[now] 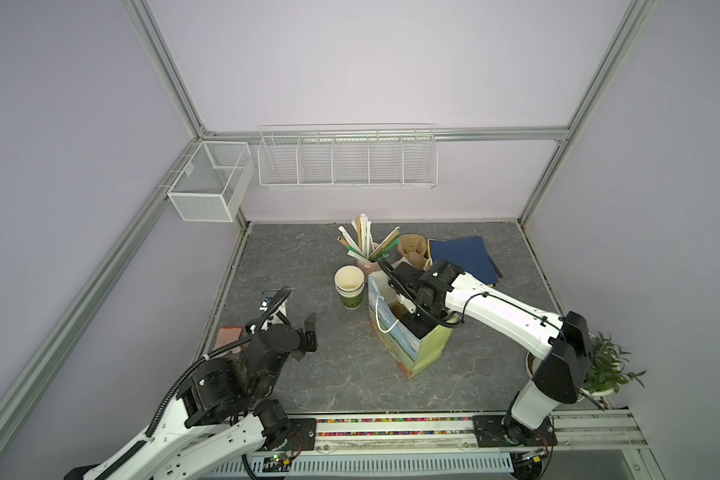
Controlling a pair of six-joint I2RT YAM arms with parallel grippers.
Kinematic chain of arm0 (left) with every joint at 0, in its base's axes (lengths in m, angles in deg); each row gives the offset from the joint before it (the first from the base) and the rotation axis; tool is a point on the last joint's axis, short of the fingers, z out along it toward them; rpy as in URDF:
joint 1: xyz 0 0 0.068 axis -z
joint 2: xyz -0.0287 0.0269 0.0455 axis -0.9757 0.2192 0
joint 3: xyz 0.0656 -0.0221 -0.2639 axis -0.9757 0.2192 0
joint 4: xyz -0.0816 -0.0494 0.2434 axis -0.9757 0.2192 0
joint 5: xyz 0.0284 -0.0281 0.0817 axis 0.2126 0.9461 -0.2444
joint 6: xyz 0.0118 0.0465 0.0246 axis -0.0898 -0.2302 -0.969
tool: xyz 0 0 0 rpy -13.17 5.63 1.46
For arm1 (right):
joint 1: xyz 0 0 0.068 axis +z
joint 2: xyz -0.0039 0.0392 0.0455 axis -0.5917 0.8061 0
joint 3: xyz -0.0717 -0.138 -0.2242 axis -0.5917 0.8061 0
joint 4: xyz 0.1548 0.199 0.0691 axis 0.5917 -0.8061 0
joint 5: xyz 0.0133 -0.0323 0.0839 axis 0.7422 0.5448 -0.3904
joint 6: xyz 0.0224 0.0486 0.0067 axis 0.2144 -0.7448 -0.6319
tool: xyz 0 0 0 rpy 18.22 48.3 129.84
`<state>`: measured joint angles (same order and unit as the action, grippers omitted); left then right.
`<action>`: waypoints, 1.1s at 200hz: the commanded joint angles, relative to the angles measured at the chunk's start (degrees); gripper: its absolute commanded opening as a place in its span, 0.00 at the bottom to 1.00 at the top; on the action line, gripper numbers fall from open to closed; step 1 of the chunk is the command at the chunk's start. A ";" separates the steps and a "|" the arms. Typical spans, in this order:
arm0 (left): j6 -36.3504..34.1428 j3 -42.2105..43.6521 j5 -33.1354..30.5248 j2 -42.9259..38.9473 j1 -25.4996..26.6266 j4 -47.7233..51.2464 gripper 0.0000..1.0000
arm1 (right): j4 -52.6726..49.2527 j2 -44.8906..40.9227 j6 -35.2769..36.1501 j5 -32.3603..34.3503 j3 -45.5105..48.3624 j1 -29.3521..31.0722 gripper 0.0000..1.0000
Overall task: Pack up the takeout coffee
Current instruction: 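Lower the green coffee cup into a slot of the tan carrier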
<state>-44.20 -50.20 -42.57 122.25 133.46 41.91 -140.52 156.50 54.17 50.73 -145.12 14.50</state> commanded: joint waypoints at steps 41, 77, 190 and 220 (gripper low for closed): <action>-1.19 0.43 0.44 -0.07 -0.83 0.44 0.99 | 4.01 5.78 0.51 3.10 0.19 -0.34 0.73; -1.23 0.43 0.53 0.11 -0.83 0.45 0.99 | 3.37 4.81 0.72 4.63 -1.72 -0.51 0.80; -1.28 0.43 0.87 1.07 -0.92 0.45 0.99 | 0.37 1.60 1.37 4.89 -5.78 -0.60 0.93; -1.31 0.43 0.88 1.53 -0.92 0.45 0.99 | 0.44 0.23 2.09 4.91 -6.29 -0.68 0.97</action>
<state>-44.22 -50.20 -41.90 123.39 132.84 41.73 -139.51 158.84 55.05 54.65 -150.08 14.33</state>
